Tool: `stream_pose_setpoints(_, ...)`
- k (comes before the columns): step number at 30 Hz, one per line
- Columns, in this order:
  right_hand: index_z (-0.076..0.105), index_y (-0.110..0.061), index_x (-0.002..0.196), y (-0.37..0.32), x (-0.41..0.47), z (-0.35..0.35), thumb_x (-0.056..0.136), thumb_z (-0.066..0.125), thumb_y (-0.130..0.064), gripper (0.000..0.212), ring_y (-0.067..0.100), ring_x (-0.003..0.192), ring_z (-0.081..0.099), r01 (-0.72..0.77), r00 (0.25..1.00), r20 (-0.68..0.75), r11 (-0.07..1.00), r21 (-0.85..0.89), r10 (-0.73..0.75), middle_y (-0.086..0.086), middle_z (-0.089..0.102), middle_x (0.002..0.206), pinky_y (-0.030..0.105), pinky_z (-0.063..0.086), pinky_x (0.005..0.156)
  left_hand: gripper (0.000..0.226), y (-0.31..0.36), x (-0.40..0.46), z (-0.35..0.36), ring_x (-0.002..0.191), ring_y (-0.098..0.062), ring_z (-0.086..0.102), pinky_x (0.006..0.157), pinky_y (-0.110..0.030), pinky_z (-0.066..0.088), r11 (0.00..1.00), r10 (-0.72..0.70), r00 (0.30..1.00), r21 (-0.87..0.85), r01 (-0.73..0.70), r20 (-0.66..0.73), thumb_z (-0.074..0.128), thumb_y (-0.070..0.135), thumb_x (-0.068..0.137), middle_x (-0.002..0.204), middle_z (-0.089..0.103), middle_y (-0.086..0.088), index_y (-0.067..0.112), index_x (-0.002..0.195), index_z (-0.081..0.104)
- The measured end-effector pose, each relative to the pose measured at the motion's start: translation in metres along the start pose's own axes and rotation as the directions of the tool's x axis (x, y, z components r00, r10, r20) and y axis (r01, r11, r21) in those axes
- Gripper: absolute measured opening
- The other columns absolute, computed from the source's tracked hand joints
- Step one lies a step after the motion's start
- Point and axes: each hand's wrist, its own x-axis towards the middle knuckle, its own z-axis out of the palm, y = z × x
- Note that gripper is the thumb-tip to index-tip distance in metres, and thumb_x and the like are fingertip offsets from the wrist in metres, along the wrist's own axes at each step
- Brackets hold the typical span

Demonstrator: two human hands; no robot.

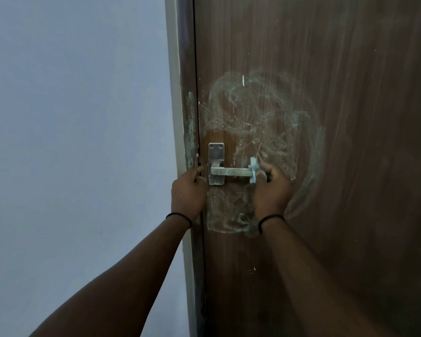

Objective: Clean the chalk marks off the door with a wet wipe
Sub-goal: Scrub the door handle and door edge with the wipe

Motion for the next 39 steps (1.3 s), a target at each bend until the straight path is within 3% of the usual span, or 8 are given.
stream_pose_setpoints(7, 0.073, -0.015, 0.098, 0.002, -0.018, 0.018, 0.087, 0.067, -0.009, 0.014, 0.007, 0.088, 0.065, 0.037, 0.985, -0.170, 0.984, 0.173, -0.007, -0.005, 0.070, 0.095, 0.017, 0.053, 0.078, 0.026, -0.003, 0.007, 0.005, 0.096, -0.022, 0.069, 0.092, -0.044, 0.055, 0.997, -0.018, 1.000, -0.075, 0.016, -0.021, 0.053, 0.020, 0.097, 0.105, 0.074, -0.005, 0.016, 0.116, 0.070)
stream_pose_setpoints(11, 0.073, -0.014, 0.096, 0.006, -0.021, 0.029, 0.086, 0.068, -0.008, 0.013, 0.012, 0.087, 0.065, 0.075, 0.981, -0.190, 0.988, 0.135, -0.049, 0.001, 0.072, 0.095, 0.021, 0.053, 0.076, 0.037, -0.003, 0.006, 0.007, 0.089, -0.023, 0.071, 0.087, -0.048, 0.057, 0.973, -0.067, 0.998, -0.222, 0.069, 0.015, 0.048, 0.045, 0.098, 0.090, 0.076, -0.006, 0.021, 0.090, 0.074)
stream_pose_setpoints(19, 0.076, -0.010, 0.089, -0.010, -0.052, 0.078, 0.086, 0.067, -0.011, 0.009, 0.013, 0.082, 0.064, 0.231, 0.971, 0.060, 0.973, 0.007, -0.231, 0.004, 0.070, 0.087, 0.026, 0.052, 0.077, 0.079, 0.000, 0.012, -0.001, 0.094, -0.013, 0.072, 0.082, -0.025, 0.057, 0.820, -0.191, 0.968, -0.515, 0.250, 0.165, 0.013, 0.065, 0.096, 0.095, 0.078, -0.001, 0.018, 0.103, 0.075)
stream_pose_setpoints(24, 0.075, -0.013, 0.089, -0.003, -0.031, 0.052, 0.084, 0.071, -0.010, 0.008, 0.003, 0.076, 0.064, 0.062, 0.978, -0.207, 0.983, 0.171, -0.026, -0.005, 0.070, 0.083, 0.006, 0.046, 0.065, 0.086, -0.004, 0.016, -0.002, 0.105, -0.017, 0.069, 0.091, -0.029, 0.053, 0.800, -0.191, 0.949, -0.521, 0.298, 0.250, 0.004, 0.065, 0.095, 0.115, 0.071, -0.008, 0.009, 0.127, 0.061)
stream_pose_setpoints(27, 0.073, -0.016, 0.087, -0.005, -0.024, 0.051, 0.083, 0.071, -0.011, 0.007, 0.004, 0.076, 0.065, 0.002, 0.955, -0.289, 0.970, 0.242, 0.070, -0.009, 0.069, 0.081, 0.014, 0.050, 0.067, 0.087, -0.005, 0.014, -0.003, 0.106, -0.015, 0.068, 0.093, -0.030, 0.053, 0.805, -0.178, 0.951, -0.518, 0.289, 0.254, 0.004, 0.066, 0.095, 0.116, 0.070, -0.007, 0.009, 0.129, 0.059)
stream_pose_setpoints(30, 0.073, -0.013, 0.087, -0.015, -0.036, 0.072, 0.084, 0.067, -0.012, 0.007, 0.015, 0.079, 0.064, 0.125, 0.982, -0.143, 0.992, 0.021, -0.121, 0.002, 0.069, 0.087, 0.028, 0.053, 0.071, 0.086, -0.003, 0.014, -0.005, 0.102, -0.014, 0.070, 0.089, -0.027, 0.055, 0.801, -0.172, 0.953, -0.527, 0.283, 0.250, 0.004, 0.066, 0.094, 0.108, 0.073, -0.004, 0.012, 0.125, 0.063)
stream_pose_setpoints(34, 0.073, -0.012, 0.091, -0.016, -0.046, 0.083, 0.083, 0.066, -0.010, 0.011, 0.014, 0.084, 0.061, 0.322, 0.943, 0.119, 0.944, -0.076, -0.312, 0.004, 0.066, 0.092, 0.022, 0.048, 0.076, 0.082, 0.000, 0.015, -0.007, 0.091, -0.010, 0.072, 0.074, -0.018, 0.056, 0.793, -0.175, 0.954, -0.540, 0.282, 0.241, 0.004, 0.067, 0.094, 0.091, 0.077, 0.000, 0.022, 0.109, 0.071)
stream_pose_setpoints(39, 0.073, -0.015, 0.088, 0.013, -0.023, 0.033, 0.085, 0.067, -0.008, 0.009, 0.015, 0.087, 0.066, 0.117, 0.977, -0.189, 0.989, 0.084, -0.100, 0.000, 0.071, 0.092, 0.023, 0.053, 0.076, 0.087, -0.004, 0.018, -0.001, 0.105, -0.018, 0.068, 0.095, -0.035, 0.052, 0.806, -0.192, 0.953, -0.516, 0.288, 0.233, 0.005, 0.067, 0.094, 0.102, 0.074, -0.004, 0.007, 0.133, 0.055)
